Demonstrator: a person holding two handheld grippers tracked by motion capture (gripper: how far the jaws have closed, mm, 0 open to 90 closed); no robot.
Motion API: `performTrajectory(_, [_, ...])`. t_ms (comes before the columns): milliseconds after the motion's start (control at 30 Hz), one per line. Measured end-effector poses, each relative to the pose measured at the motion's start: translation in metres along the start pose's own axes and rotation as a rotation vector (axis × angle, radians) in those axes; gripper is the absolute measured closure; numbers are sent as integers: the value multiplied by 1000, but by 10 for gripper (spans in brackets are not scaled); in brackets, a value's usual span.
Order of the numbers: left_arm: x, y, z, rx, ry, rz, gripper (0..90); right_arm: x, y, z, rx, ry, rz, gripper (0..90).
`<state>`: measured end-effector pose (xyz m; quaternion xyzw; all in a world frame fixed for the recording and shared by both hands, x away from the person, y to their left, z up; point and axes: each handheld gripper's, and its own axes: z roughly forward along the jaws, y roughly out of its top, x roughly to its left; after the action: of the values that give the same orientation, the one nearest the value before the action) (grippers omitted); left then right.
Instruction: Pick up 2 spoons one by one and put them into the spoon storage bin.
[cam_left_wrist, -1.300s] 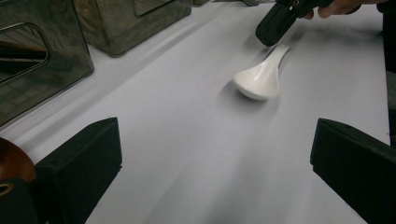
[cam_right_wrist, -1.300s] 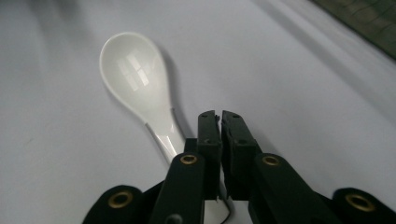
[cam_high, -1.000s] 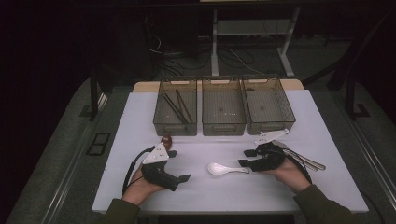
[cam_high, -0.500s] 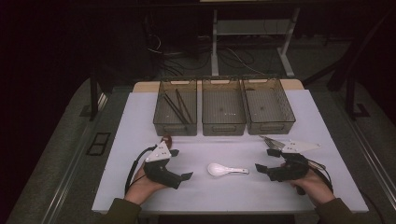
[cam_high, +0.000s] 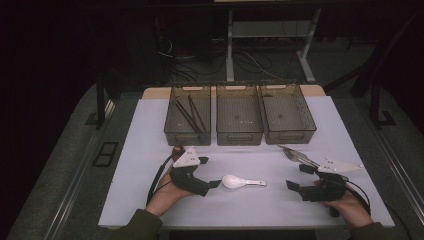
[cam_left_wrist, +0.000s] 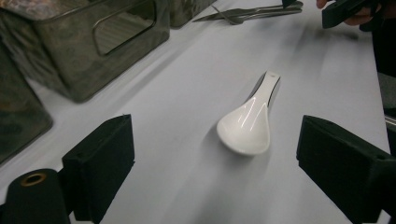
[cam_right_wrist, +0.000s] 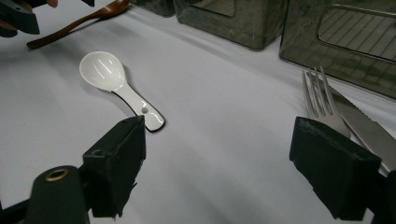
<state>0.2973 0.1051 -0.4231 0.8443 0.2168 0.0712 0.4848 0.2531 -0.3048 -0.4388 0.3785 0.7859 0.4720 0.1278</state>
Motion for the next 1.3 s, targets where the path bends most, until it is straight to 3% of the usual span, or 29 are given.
performTrajectory(200, [-1, 11, 12, 9, -22, 24, 154, 0, -1, 3, 14, -7, -13, 177])
performTrajectory(333, [0, 18, 20, 7, -34, 31, 188, 1, -2, 6, 28, -35, -24, 176])
performTrajectory(433, [1, 21, 26, 24, -44, 39, 207, 2, -1, 7, 28, -16, -17, 134])
performTrajectory(667, [2, 28, 47, 58, -69, 56, 213, 3, 1, 6, 46, -32, -28, 137])
performTrajectory(933, [4, 29, 65, 95, -87, 60, 244, 3, 3, 4, 32, -23, -16, 140])
performTrajectory(1300, [5, 20, 69, 201, -119, 68, 347, 2, 5, 3, 34, -17, -11, 140])
